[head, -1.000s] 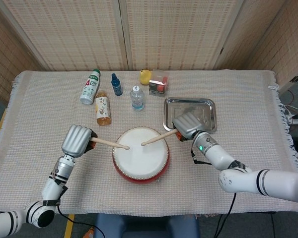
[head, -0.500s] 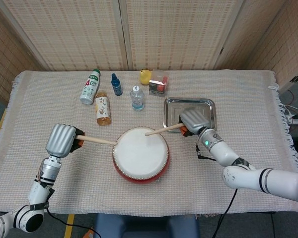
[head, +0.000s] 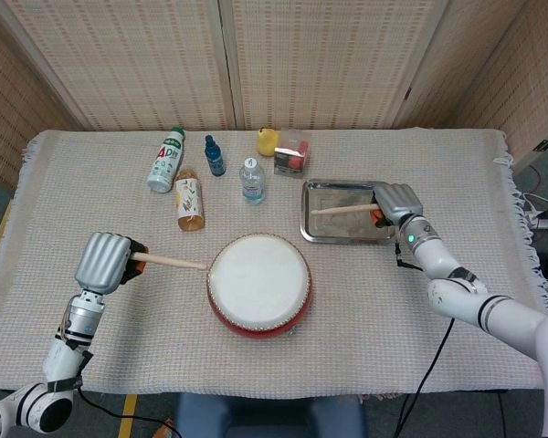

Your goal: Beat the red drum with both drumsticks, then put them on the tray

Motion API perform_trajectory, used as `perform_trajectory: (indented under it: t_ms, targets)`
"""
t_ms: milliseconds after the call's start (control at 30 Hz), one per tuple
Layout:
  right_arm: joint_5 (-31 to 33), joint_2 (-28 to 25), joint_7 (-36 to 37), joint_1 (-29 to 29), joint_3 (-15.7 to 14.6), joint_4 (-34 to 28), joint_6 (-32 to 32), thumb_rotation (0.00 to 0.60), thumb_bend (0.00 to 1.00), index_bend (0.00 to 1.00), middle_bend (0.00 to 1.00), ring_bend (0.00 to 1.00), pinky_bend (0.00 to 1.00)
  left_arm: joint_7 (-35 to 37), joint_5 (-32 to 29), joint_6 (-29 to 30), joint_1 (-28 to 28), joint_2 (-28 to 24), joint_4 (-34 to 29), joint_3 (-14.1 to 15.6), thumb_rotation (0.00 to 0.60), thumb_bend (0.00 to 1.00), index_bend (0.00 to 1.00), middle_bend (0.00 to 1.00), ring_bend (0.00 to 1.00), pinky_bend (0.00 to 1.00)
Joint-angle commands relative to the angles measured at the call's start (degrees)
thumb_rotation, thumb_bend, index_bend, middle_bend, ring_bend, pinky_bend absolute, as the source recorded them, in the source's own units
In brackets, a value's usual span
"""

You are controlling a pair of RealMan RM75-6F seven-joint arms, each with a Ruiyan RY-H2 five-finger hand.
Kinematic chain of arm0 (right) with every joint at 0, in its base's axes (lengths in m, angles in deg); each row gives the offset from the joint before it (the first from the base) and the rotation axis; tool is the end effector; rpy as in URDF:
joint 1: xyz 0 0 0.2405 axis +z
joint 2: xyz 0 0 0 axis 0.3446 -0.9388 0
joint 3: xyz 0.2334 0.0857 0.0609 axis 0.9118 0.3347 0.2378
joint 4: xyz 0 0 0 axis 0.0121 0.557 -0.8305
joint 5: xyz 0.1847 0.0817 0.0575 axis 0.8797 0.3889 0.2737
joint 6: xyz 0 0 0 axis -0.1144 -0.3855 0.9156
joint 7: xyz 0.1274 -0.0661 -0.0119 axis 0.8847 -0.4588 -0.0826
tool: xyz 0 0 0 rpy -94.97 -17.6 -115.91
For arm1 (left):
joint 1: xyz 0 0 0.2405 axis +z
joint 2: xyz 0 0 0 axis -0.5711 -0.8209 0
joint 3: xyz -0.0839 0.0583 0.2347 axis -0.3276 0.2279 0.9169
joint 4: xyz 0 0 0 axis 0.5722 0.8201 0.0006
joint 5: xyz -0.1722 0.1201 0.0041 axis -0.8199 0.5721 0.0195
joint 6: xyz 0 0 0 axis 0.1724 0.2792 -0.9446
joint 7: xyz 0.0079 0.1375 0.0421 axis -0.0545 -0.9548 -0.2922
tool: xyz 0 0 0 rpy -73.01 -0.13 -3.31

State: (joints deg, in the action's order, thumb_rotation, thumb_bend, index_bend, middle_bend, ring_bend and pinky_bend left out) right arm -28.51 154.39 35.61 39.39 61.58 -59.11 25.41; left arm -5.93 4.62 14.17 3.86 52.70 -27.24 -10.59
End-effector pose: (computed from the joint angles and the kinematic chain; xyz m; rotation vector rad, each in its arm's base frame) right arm -0.2023 -0.4621 0.0666 1.7177 -1.1542 0.5775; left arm -0.1863 0.3194 0.0908 -1.5827 -0.7439 -1.1008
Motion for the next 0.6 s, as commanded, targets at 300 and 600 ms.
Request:
perform_trajectory:
  t_ms: [300, 600]
  targets:
    - [-9.8, 16.4, 9.2, -0.2, 5.7, 24.5, 8.4, 0.6, 0.32, 1.0, 0.81, 0.75, 0.78, 0.7, -0.5, -0.8, 0.2, -0.3, 0.4, -0.3, 0.6, 0.55, 1.0, 1.0, 1.0, 1.0]
    - [-15.1, 24.0, 12.4, 1.5, 7.6, 36.9, 13.4, 0.6, 0.22, 0.72, 0.53, 0.41, 0.48, 1.0, -0.9, -0.9, 0.5, -0.2, 0.9, -0.6, 0.6, 0.55, 1.0, 1.0, 1.0, 1.0]
